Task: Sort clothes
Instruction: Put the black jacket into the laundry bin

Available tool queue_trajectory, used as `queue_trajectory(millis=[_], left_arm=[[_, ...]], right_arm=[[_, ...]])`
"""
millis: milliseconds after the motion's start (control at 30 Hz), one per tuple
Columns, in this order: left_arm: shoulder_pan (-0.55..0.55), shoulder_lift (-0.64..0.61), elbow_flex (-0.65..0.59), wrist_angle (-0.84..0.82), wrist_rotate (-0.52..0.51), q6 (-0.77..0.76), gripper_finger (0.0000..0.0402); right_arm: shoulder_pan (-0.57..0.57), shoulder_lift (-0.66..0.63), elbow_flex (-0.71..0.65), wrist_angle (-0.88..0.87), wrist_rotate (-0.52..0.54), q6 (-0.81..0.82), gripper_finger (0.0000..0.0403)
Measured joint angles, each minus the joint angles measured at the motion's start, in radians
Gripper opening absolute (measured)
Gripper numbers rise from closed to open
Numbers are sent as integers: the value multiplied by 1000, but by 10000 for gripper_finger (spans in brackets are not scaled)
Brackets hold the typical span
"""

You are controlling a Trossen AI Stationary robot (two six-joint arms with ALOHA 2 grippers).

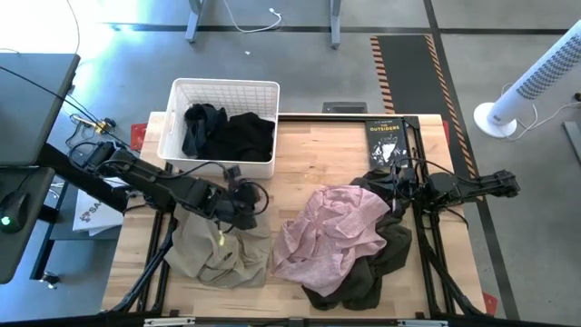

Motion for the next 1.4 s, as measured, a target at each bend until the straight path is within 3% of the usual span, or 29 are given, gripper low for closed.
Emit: queue_trajectory(millis=[167, 267, 400, 567, 767, 867, 967, 1067, 1167, 1267, 1400], left_arm=[[-41, 0, 0, -311, 312, -281, 169], [-93, 0, 0, -413, 385, -462, 170], [-184, 0, 0, -423, 429, -605, 171], [-252, -1, -27, -395, 425, -661, 184], [-239, 0, -149, -248, 433, -647, 234], [-220, 0, -180, -164, 491, -575, 254], [-207, 0, -155, -184, 559, -537, 261], [-207, 0, -97, -199, 539, -522, 262], [-207, 0, -29, -128, 445, -455, 262], [-209, 0, -3, 45, 306, -343, 262], [-209, 0, -7, 260, 200, -108, 262]], right_arm=[[0, 0, 0, 0, 0, 0, 0], [0, 0, 0, 0, 0, 0, 0], [0, 0, 0, 0, 0, 0, 0], [0, 0, 0, 0, 0, 0, 0], [0, 0, 0, 0, 0, 0, 0], [0, 0, 0, 0, 0, 0, 0], [0, 0, 0, 0, 0, 0, 0], [0, 0, 0, 0, 0, 0, 0], [0, 0, 0, 0, 0, 0, 0], [0, 0, 0, 0, 0, 0, 0], [0, 0, 0, 0, 0, 0, 0]])
